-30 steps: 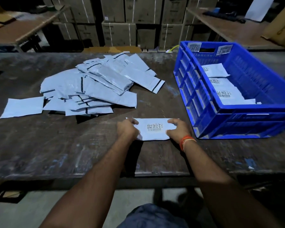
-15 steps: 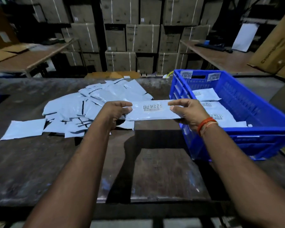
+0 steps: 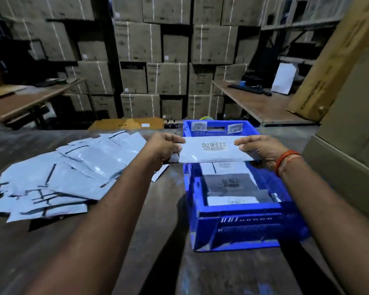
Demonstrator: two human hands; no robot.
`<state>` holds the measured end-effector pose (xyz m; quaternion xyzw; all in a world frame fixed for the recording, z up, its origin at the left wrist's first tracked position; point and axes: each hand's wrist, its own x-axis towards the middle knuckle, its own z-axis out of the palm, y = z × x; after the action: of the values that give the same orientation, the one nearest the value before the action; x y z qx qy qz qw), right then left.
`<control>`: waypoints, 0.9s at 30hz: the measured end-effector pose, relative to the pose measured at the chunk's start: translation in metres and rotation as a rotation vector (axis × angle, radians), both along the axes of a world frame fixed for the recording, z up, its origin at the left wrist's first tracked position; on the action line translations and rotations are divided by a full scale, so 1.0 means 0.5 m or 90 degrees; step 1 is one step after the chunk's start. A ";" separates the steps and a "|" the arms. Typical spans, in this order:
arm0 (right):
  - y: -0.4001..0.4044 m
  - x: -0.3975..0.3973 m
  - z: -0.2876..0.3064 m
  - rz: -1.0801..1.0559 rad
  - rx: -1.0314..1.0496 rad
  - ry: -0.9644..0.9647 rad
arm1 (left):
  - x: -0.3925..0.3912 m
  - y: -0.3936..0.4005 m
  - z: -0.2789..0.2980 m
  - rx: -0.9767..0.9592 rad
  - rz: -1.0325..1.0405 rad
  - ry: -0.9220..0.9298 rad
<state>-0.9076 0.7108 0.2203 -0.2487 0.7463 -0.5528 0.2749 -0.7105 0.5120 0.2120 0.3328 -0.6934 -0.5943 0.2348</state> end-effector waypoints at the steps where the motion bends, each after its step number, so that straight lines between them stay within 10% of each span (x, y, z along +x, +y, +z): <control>1: 0.014 -0.032 -0.003 -0.014 0.001 0.000 | -0.041 0.015 -0.003 -0.021 -0.011 -0.016; 12: 0.021 -0.254 -0.117 -0.030 0.111 0.035 | -0.295 0.060 -0.100 -0.285 -0.033 -0.352; 22: -0.126 -0.320 -0.213 0.130 0.506 0.477 | -0.403 0.003 -0.198 -0.406 -0.017 -0.611; 27: -0.153 -0.333 -0.248 0.152 0.567 0.502 | -0.427 -0.010 -0.217 -0.433 0.012 -0.629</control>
<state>-1.0740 0.6346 0.0962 -0.3776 0.9185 -0.0187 0.1156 -0.9241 0.5071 0.1034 0.4819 -0.8689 -0.1119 -0.0166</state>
